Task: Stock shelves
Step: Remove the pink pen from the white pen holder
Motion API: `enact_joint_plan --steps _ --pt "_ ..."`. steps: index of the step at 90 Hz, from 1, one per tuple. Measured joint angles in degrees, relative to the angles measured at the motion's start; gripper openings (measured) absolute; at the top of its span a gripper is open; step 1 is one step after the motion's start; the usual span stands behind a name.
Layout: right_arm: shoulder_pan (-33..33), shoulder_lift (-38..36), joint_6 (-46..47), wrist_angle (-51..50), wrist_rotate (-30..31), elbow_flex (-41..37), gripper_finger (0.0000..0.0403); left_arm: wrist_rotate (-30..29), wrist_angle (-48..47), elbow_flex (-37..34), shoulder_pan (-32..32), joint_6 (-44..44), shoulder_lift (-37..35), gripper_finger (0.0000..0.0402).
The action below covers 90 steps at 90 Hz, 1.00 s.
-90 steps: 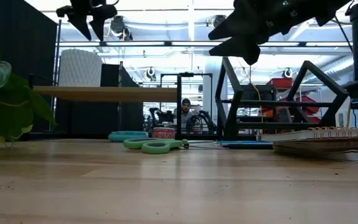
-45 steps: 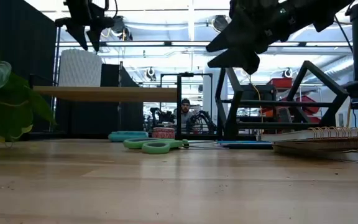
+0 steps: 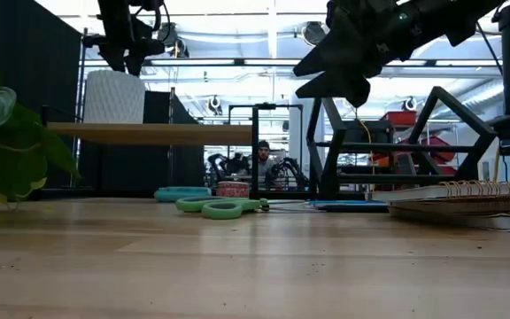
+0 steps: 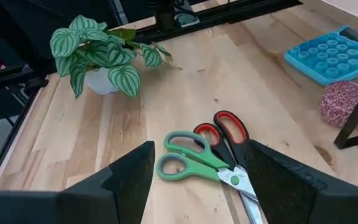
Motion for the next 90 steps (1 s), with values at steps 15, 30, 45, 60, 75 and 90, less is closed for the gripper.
enact_joint_plan --steps 15,30,45,60,75,90 --pt "0.0 0.0 -0.01 0.04 -0.02 0.0 0.0232 0.02 0.02 -0.01 -0.02 1.29 1.03 0.0145" --pt "0.0 0.0 0.07 0.36 -0.02 0.0 0.0232 0.02 0.02 -0.02 0.0 1.54 1.51 0.0145" --pt "0.0 0.0 0.15 0.45 -0.02 0.0 0.0232 0.01 -0.54 0.0 -0.02 3.97 1.49 0.0142" --pt "0.0 0.0 0.16 0.89 0.18 0.0 0.0232 0.01 -0.98 -0.01 -0.02 4.05 1.49 0.0109" --pt "0.0 0.0 0.17 1.32 0.24 0.0 0.0232 0.0 -1.01 0.0 -0.02 4.34 1.49 0.0062" --pt "0.0 0.0 0.17 1.33 0.26 0.0 0.0232 0.02 -1.01 0.0 -0.02 4.5 1.49 0.0022"
